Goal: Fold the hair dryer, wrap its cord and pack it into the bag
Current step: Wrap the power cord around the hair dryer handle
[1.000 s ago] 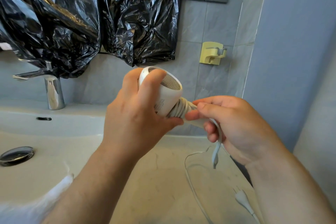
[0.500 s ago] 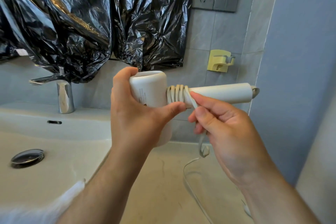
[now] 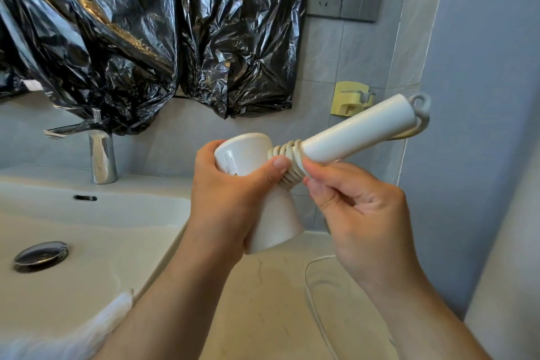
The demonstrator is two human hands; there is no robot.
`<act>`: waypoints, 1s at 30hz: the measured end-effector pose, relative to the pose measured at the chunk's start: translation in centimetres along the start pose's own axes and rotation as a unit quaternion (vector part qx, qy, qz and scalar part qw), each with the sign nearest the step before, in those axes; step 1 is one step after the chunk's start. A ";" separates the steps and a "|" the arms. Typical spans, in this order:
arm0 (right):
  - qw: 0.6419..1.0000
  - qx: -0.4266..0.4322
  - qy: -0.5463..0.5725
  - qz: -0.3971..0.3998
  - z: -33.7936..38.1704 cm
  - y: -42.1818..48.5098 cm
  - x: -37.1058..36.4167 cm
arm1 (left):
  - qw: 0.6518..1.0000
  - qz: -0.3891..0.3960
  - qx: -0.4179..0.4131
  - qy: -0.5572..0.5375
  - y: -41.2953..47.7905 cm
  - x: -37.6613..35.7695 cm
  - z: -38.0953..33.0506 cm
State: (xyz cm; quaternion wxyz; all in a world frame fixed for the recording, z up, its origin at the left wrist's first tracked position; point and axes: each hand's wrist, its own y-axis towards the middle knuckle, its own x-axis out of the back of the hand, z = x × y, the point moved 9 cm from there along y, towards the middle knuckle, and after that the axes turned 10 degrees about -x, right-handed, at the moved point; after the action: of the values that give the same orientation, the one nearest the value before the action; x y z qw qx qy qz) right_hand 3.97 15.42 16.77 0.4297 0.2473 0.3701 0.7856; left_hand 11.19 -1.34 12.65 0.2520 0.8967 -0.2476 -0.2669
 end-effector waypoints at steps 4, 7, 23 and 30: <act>0.986 -0.110 0.126 0.019 -1.7 0.3 -0.1 | 0.995 0.048 0.049 -0.077 -0.2 -1.1 1.2; 0.959 -0.186 0.213 0.032 -2.8 0.5 0.3 | 0.983 0.113 0.070 -0.122 -0.5 -2.3 1.0; 0.959 -0.233 -0.014 0.158 -4.6 0.5 0.3 | 0.885 0.330 0.319 -0.076 -4.2 -4.0 2.9; 0.925 -0.337 0.172 -0.031 -8.1 1.1 2.8 | 0.959 0.220 0.147 -0.098 -0.8 -2.7 1.8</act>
State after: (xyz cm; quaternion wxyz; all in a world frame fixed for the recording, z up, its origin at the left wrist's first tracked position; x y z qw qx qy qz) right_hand -3.73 14.45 13.00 0.4418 -0.0632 0.1591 0.8806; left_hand 8.35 0.23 11.79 0.1443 0.8168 -0.4984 -0.2524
